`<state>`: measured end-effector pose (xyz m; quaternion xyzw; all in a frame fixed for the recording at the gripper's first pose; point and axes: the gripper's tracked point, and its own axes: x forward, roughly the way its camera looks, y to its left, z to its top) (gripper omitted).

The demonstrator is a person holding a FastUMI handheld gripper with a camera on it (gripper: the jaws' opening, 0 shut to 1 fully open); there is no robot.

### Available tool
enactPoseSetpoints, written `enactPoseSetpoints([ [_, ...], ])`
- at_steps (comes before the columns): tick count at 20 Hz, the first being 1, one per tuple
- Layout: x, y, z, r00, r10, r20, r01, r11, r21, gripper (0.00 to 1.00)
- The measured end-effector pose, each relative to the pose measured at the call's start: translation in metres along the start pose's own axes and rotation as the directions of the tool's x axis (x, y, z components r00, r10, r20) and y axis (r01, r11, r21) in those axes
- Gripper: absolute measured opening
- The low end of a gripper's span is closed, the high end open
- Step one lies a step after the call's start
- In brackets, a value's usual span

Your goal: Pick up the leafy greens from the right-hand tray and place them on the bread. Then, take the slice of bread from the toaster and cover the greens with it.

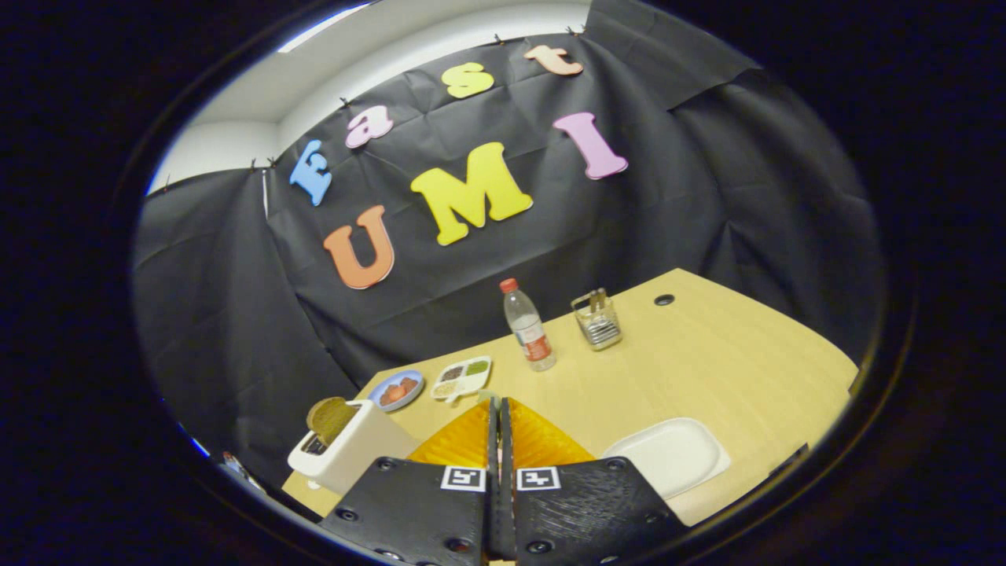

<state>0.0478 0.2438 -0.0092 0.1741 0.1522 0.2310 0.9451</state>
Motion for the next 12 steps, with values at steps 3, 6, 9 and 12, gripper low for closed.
enactPoseSetpoints([
  [3,0.013,0.042,-0.023,0.998,0.062,-0.030,-0.062,0.998,-0.002,0.00],
  [6,0.028,0.076,-0.054,0.991,0.114,-0.075,-0.112,0.993,0.022,0.00],
  [9,0.039,0.104,-0.080,0.980,0.166,-0.113,-0.159,0.985,0.069,0.00],
  [12,0.050,0.109,-0.102,0.969,0.191,-0.154,-0.170,0.976,0.140,0.00],
])
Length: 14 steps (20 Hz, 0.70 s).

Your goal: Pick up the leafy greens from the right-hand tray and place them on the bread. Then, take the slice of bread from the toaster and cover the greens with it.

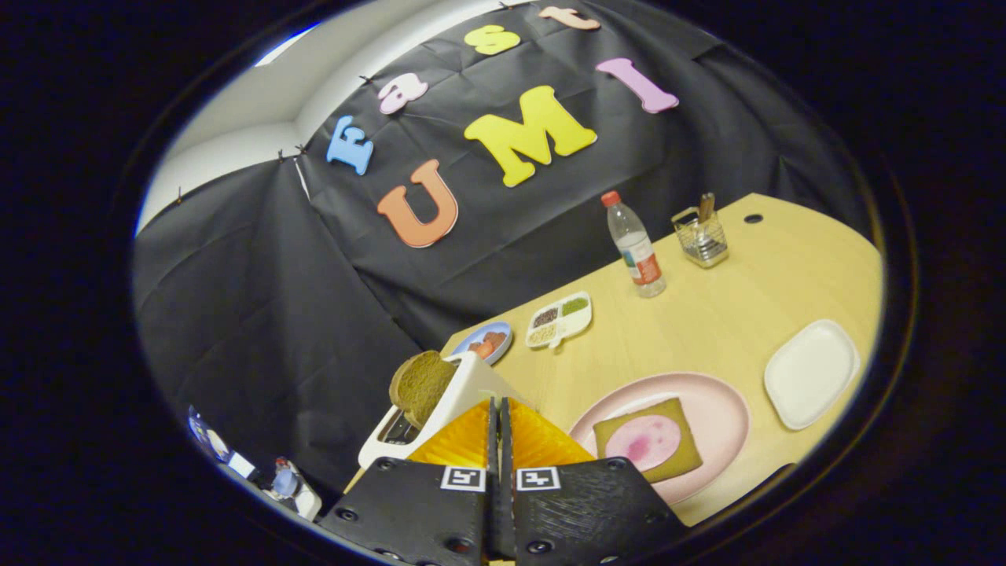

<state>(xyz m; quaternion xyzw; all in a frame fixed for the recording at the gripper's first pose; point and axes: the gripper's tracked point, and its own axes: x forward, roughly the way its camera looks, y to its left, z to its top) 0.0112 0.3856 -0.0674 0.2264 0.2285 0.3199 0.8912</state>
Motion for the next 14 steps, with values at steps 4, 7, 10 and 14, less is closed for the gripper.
enactPoseSetpoints([
  [4,0.008,-0.034,-0.009,0.998,-0.055,-0.026,0.056,0.998,0.040,0.00],
  [7,0.008,-0.064,-0.001,0.993,-0.116,-0.005,0.116,0.993,0.033,0.00],
  [10,0.006,-0.086,0.005,0.986,-0.167,0.018,0.167,0.986,0.017,0.00],
  [14,0.000,-0.111,0.009,0.970,-0.239,0.050,0.241,0.970,-0.031,0.00],
])
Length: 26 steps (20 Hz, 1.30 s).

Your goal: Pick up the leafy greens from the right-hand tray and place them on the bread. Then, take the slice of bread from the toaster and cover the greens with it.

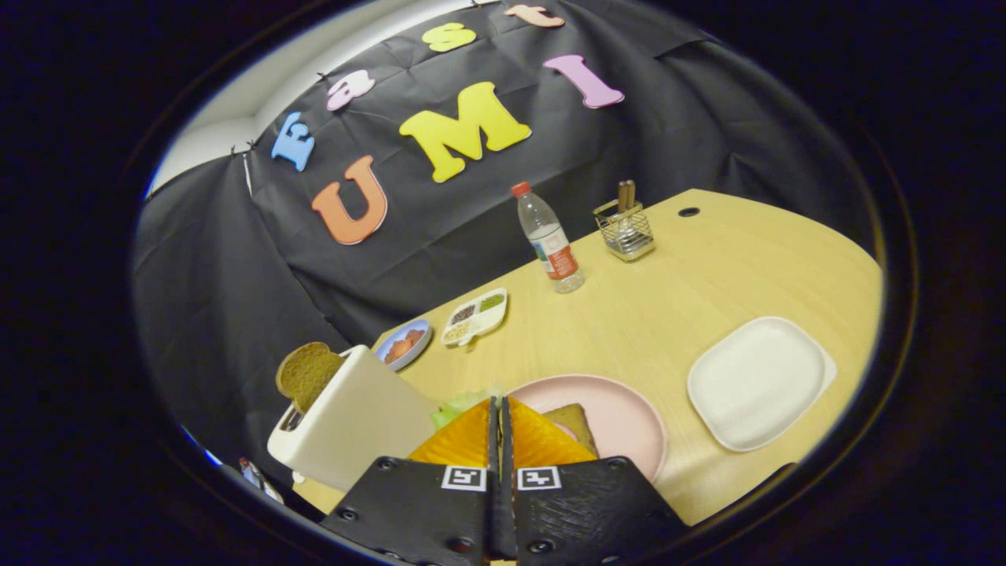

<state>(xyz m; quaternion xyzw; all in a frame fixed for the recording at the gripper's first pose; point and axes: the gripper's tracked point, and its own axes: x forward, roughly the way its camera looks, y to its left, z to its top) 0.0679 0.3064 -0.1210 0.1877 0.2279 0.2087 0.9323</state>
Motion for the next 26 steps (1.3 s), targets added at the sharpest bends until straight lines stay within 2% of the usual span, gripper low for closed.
enactPoseSetpoints([
  [6,0.005,-0.018,-0.013,0.998,-0.064,-0.022,0.062,0.994,-0.095,0.00],
  [9,0.006,-0.028,-0.016,0.995,-0.101,-0.019,0.097,0.987,-0.131,0.22],
  [10,0.006,-0.030,-0.017,0.994,-0.109,-0.019,0.105,0.985,-0.140,0.26],
  [15,-0.003,-0.050,-0.006,0.987,-0.158,0.027,0.161,0.972,-0.172,0.82],
  [16,-0.008,-0.052,0.001,0.984,-0.166,0.058,0.174,0.967,-0.188,0.86],
  [17,-0.014,-0.054,0.009,0.980,-0.175,0.092,0.191,0.960,-0.207,0.94],
  [22,-0.049,-0.046,0.041,0.946,-0.202,0.252,0.272,0.920,-0.282,0.96],
  [26,-0.077,-0.020,0.044,0.928,-0.167,0.333,0.283,0.897,-0.340,0.96],
])
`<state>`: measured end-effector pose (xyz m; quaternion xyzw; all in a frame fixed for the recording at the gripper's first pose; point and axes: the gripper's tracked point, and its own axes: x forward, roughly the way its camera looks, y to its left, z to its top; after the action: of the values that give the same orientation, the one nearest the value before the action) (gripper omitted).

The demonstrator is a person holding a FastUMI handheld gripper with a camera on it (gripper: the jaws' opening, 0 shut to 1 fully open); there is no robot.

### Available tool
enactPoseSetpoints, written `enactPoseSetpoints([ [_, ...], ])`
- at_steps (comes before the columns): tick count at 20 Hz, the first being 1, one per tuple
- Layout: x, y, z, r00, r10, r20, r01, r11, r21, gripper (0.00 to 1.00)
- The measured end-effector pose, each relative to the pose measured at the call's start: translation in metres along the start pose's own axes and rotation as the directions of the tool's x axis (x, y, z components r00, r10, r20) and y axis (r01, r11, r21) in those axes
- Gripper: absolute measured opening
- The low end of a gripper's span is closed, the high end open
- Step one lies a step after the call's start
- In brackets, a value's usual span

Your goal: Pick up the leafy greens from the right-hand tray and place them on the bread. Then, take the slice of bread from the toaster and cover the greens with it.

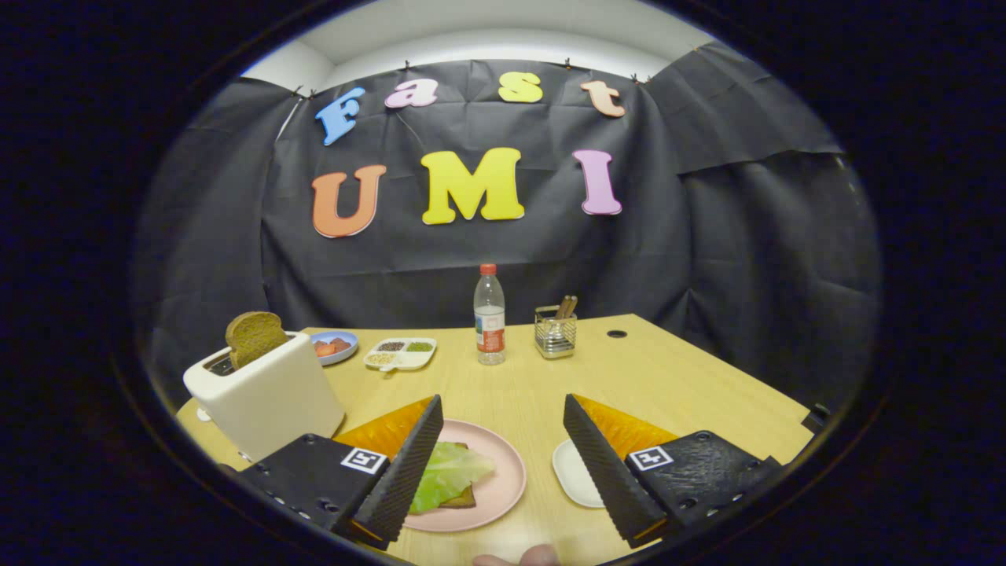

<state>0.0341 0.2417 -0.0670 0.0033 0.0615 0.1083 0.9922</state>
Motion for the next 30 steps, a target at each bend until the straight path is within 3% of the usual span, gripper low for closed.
enactPoseSetpoints([
  [9,-0.054,0.123,0.009,0.983,0.180,0.045,-0.178,0.983,-0.043,0.96],
  [16,-0.042,0.218,0.025,0.965,0.261,0.025,-0.262,0.965,0.026,0.96],
  [20,-0.017,0.253,0.022,0.965,0.260,-0.028,-0.258,0.965,0.053,0.95],
  [24,0.008,0.271,0.017,0.974,0.216,-0.071,-0.212,0.975,0.061,0.88],
  [28,0.036,0.278,0.014,0.984,0.151,-0.094,-0.150,0.989,0.015,0.77],
  [30,0.044,0.277,0.013,0.986,0.131,-0.102,-0.131,0.991,0.006,0.66],
])
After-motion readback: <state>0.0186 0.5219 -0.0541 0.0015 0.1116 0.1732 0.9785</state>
